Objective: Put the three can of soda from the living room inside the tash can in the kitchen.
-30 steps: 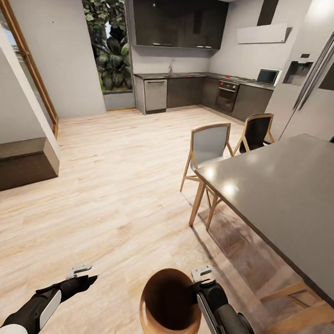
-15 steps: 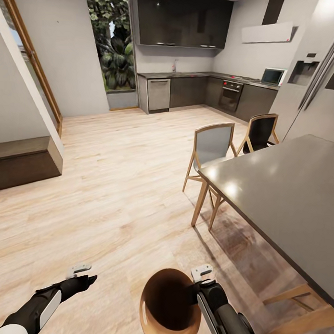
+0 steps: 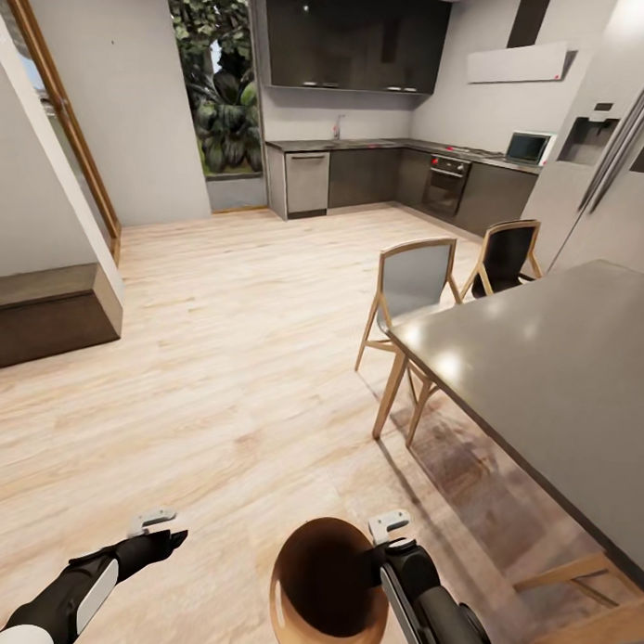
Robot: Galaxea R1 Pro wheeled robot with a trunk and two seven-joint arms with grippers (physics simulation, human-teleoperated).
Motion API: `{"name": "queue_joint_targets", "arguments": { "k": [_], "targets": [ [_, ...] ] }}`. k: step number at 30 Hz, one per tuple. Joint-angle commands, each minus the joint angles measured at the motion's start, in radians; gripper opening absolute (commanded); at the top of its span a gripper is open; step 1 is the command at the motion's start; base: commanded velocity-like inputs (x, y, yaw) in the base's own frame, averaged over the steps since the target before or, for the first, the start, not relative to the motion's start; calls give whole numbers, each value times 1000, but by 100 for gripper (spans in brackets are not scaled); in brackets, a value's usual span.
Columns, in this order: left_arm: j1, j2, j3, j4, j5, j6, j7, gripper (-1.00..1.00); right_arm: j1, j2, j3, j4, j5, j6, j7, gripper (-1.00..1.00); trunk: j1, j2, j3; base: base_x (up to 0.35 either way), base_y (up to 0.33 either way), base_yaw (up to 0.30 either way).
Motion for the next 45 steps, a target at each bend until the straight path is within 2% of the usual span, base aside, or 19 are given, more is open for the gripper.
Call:
{"name": "queue_joint_targets", "arguments": {
  "k": [1, 15, 45],
  "targets": [
    [0, 0, 0, 0, 0, 0, 0, 100, 0, 0, 0, 0, -17, -1, 8, -100, 0, 0, 0, 17, 235, 0],
    [0, 0, 0, 0, 0, -1, 0, 100, 0, 0, 0, 0, -18, -2, 6, -100, 0, 0, 0, 3, 271, 7],
    [0, 0, 0, 1, -1, 0, 0, 100, 0, 2, 3, 1, -14, -4, 1, -100, 0, 0, 0, 4, 281, 249]
  ]
}}
